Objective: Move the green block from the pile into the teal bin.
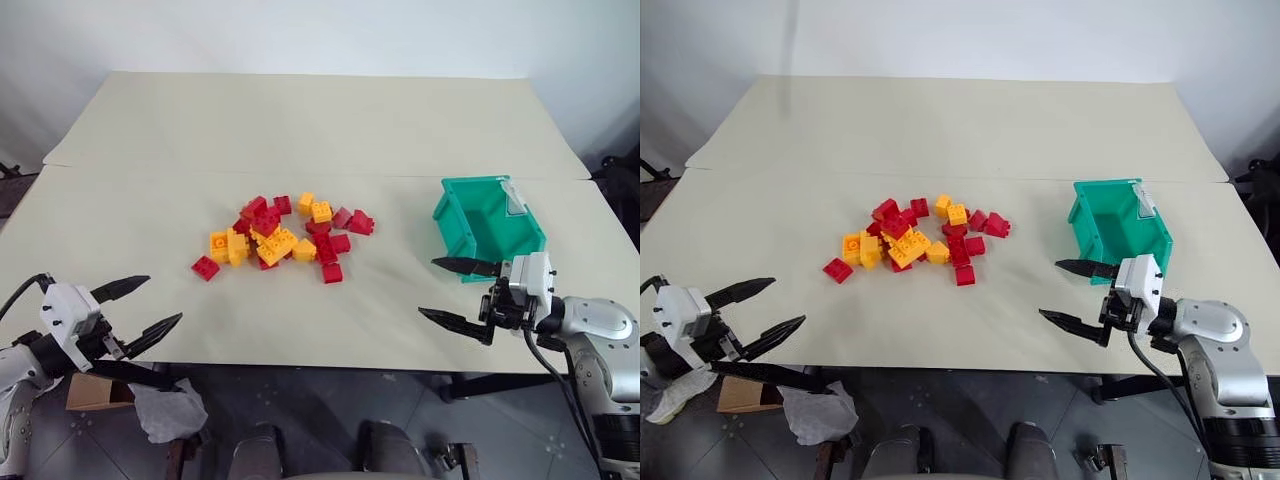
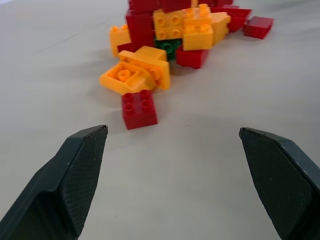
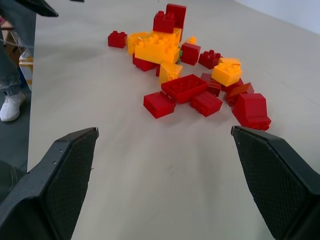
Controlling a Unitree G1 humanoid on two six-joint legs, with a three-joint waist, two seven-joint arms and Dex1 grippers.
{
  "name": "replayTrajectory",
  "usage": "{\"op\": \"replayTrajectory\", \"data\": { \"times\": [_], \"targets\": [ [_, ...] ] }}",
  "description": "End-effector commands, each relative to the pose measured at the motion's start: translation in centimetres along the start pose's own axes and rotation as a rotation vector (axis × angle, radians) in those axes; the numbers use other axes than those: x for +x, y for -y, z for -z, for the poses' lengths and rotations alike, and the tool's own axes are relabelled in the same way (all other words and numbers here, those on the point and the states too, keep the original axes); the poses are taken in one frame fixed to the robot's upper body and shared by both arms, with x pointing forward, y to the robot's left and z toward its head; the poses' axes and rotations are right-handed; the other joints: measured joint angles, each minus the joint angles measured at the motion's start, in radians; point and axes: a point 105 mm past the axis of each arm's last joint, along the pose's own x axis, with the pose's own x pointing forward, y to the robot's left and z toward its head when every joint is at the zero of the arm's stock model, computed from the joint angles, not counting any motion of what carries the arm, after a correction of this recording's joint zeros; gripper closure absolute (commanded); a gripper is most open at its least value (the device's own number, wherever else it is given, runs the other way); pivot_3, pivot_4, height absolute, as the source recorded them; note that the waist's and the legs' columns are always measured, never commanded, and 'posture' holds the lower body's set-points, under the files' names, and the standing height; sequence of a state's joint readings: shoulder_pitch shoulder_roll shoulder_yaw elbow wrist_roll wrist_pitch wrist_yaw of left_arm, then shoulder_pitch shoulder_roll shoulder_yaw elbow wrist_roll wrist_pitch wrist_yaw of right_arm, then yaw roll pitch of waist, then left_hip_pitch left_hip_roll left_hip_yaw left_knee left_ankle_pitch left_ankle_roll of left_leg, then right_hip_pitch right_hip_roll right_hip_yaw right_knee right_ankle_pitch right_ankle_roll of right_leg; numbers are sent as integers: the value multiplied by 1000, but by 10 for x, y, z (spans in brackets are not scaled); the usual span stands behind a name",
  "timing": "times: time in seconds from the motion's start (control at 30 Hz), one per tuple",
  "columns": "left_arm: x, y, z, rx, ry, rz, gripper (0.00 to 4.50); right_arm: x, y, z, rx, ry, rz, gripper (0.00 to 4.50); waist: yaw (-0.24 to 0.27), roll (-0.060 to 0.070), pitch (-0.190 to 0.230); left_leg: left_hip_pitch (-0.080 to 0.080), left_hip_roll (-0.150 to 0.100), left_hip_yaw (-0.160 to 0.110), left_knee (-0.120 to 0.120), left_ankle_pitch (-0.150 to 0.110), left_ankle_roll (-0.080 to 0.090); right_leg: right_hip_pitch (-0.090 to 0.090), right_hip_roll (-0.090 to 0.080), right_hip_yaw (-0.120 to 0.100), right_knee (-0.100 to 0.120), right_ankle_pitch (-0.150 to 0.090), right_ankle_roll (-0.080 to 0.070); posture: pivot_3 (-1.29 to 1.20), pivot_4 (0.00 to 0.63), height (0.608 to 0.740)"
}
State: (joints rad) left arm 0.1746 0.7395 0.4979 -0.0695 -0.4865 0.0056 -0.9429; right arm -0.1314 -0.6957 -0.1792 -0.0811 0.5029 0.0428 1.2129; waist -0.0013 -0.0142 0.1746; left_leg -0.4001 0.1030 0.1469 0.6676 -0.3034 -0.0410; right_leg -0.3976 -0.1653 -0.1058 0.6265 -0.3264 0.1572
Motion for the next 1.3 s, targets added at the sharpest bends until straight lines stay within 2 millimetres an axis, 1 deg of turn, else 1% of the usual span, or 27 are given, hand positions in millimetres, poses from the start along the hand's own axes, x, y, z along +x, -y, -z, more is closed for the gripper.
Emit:
{"op": "replayTrajectory", "data": {
  "times": [0.03, 0.07, 0.17, 0.2, 0.3, 0.43, 0.47, 0.57, 0.63, 0.67, 0.73, 0.8, 0.9, 0.93, 0.97, 1.0, 1.07, 1.13, 1.17, 1.23, 1.3],
  "targets": [
    [2, 0, -10, 21, 45, -26, 0, -2, 0, 0, -13, 14, 21, 46, 0, 0, 0, 0, 0, 0, 0, 0, 0, 0, 0, 0, 0, 0, 0, 0, 150, 740],
    [2, 2, -10, 15, 47, -25, 0, -1, 0, 0, -12, 17, 22, 46, -1, 0, 0, 0, 0, 0, -1, 0, 0, 0, 0, 0, 0, 0, 0, 0, 150, 740],
    [3, 4, -4, -111, 51, -45, 0, 7, -3, -6, 5, 58, 13, 46, -5, 0, 0, 0, 0, 0, -1, 0, 0, 0, 0, 0, 1, 0, 0, 0, 150, 740],
    [2, 4, -2, -118, 50, -53, 0, 11, -3, -10, 7, 75, 10, 46, -5, 0, 0, 1, 0, 0, -1, 0, 0, 0, 0, 0, 1, 0, 0, 0, 150, 740],
    [-15, -9, 8, -202, 85, -191, 0, 35, -9, -32, 16, 180, -18, 46, -11, 0, 0, 1, 0, 0, 0, 0, 0, 0, 0, 0, 1, 0, 0, 0, 150, 740],
    [-40, -20, 24, -265, 91, -350, 0, 54, -15, -49, 12, 235, -53, 46, -22, 0, 0, 1, 1, 0, 0, 0, 0, 0, 0, 0, 2, 0, 0, 0, 150, 740],
    [-50, -21, 32, -279, 72, -393, 0, 59, -17, -52, 4, 234, -67, 46, -23, -1, 0, 1, 1, 0, 0, 0, 0, 0, 0, 0, 2, 0, 0, 0, 150, 740],
    [-68, -17, 49, -305, 19, -450, 0, 66, -18, -56, -18, 223, -83, 46, -26, -1, 0, 1, 0, 0, -1, 0, 0, 0, 0, 0, 1, 0, 0, 0, 150, 740],
    [-70, -14, 52, -318, 19, -450, 0, 67, -16, -57, -25, 220, -67, 46, -26, -1, 0, 1, 1, 0, -1, 0, 0, 0, 0, 0, 1, 0, 0, 0, 150, 740],
    [-69, -13, 52, -319, 24, -443, 196, 67, -16, -57, -26, 219, -66, 16, -24, -1, -1, 1, 1, 0, -1, 0, 0, 0, 0, 0, 1, 0, 0, 0, 150, 740],
    [-60, -6, 46, -301, 40, -370, 558, 64, -15, -53, -26, 208, -52, 0, -21, -2, -1, 1, 1, 0, 0, 0, 0, 0, 0, 0, 1, 0, 0, 0, 150, 740],
    [-46, -4, 34, -271, 75, -305, 1112, 60, -13, -49, -20, 191, -37, 0, -18, -4, -2, 1, 1, 0, 0, 0, 0, 0, 0, 0, 1, 0, 0, 0, 150, 740],
    [-20, 1, 15, -206, 104, -183, 2119, 50, -10, -42, -9, 170, 0, 0, -11, -4, -3, 1, 0, 0, 0, 0, 0, 0, 0, 0, 1, 0, 0, 0, 150, 740],
    [-8, 3, 5, -203, 125, -129, 2389, 45, -8, -40, -13, 155, 24, 0, -8, -5, -3, 1, 0, 0, 0, 0, 0, 0, 0, 0, 1, 0, 0, 0, 150, 740],
    [3, 7, 0, -184, 116, -72, 2695, 40, -6, -39, -16, 149, 47, 0, -4, -5, -3, 1, 0, 0, 0, 0, 0, 0, 0, 0, 1, 0, 0, 0, 150, 740],
    [14, 15, -5, -148, 106, 9, 3072, 36, -3, -39, -13, 148, 74, 0, -2, -5, -3, 1, 0, 0, 0, 0, 0, 0, 0, 0, 1, 0, 0, 0, 150, 740],
    [44, 35, -18, -112, 119, 181, 3677, 27, 1, -35, -16, 131, 135, 0, 1, -4, -3, 1, 0, 0, 0, 0, 0, 0, 0, 0, 1, 0, 0, 0, 150, 740],
    [68, 48, -27, -87, 126, 292, 4360, 21, 1, -32, -15, 119, 169, 0, 4, -4, -3, 1, 0, 0, 0, 0, 0, 0, 0, 0, 1, 0, 0, 0, 150, 740],
    [79, 51, -28, -71, 121, 332, 4470, 19, 0, -30, -14, 113, 180, 0, 4, -4, -3, 1, 0, 0, 0, 0, 0, 0, 0, 0, 1, 0, 0, 0, 150, 740],
    [103, 59, -32, -70, 117, 409, 4470, 15, -3, -27, -12, 104, 200, 0, 2, -4, -3, 1, 0, 0, -1, 0, 0, 0, 0, 0, 1, 0, 0, 0, 150, 740],
    [125, 68, -40, -74, 145, 489, 4470, 14, -6, -27, -12, 104, 213, 0, 1, -4, -3, 1, 0, 0, -1, 0, -1, 0, 0, 0, 1, 0, 0, 0, 150, 740]
  ]
}}
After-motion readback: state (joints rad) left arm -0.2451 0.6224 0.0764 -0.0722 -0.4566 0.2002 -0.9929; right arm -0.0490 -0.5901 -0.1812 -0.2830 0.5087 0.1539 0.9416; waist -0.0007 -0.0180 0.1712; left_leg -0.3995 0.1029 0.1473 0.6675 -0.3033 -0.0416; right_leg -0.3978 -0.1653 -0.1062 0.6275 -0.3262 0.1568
